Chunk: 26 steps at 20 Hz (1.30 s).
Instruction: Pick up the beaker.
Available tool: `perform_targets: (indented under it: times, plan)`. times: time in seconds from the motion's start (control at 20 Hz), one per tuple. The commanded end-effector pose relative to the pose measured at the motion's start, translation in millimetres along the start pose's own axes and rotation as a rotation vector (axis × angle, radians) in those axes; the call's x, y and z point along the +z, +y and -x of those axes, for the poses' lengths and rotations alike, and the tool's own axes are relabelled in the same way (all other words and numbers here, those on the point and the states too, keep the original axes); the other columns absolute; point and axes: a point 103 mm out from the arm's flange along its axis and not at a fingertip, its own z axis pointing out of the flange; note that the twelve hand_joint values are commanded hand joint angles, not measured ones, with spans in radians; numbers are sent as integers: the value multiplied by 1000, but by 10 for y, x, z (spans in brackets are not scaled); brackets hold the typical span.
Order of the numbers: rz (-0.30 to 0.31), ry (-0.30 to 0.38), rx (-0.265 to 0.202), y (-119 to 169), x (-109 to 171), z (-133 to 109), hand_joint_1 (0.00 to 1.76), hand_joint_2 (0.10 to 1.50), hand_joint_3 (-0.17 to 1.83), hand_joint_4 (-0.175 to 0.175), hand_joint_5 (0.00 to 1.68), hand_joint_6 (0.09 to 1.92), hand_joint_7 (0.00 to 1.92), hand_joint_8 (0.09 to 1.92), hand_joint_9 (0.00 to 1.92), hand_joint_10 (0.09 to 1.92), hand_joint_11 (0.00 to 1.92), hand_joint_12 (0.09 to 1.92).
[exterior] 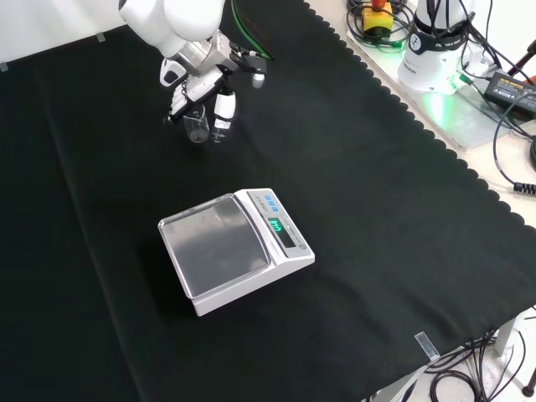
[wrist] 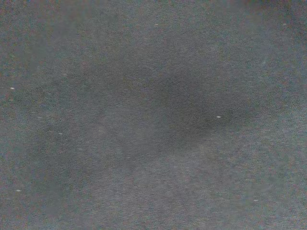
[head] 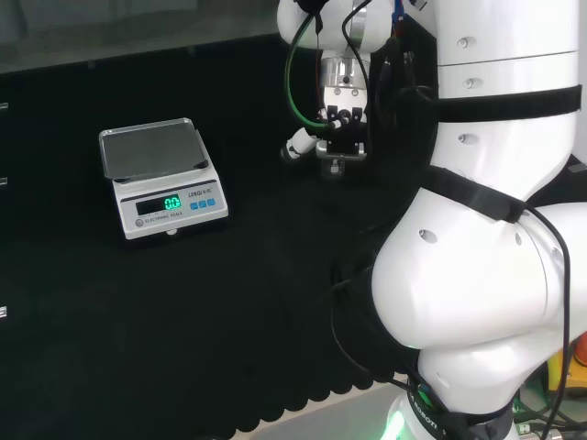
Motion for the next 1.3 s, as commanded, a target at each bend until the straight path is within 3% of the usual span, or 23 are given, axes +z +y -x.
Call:
perform_targets:
  times: [0.05,0.25,0.45,0.6,0.75,0.9,1.0,1.1,1.2,1.3]
  plan:
    - [30,-53,23,-43,-39,64,604,878,150,-103,110,87,29,755,82,836,142,1438]
    - [81,-76,27,-65,-52,73,785,824,357,-126,221,87,208,830,507,782,522,1292]
    - [121,-92,30,-73,-34,32,945,740,573,-151,362,87,399,895,895,665,1025,987]
    - [138,-91,34,-64,-3,30,1030,730,619,-162,465,87,499,918,1066,578,1235,839]
    - [180,-74,37,-67,16,48,1092,742,625,-174,559,273,601,907,1186,510,1394,725]
    - [232,-54,34,-77,35,63,1157,765,616,-175,605,676,742,950,1219,590,1438,675]
    - [265,-36,31,-86,29,105,1195,776,618,-175,671,807,830,992,1224,695,1409,709]
    - [275,-19,33,-80,23,182,1221,973,323,-135,760,1033,943,1105,1246,783,1394,761]
    - [279,-7,34,-91,-8,243,1235,1074,133,-117,823,1069,1001,1122,1261,839,1377,811]
    - [281,5,27,-138,-80,244,1244,1098,67,-118,863,1039,1034,1104,1272,863,1367,842]
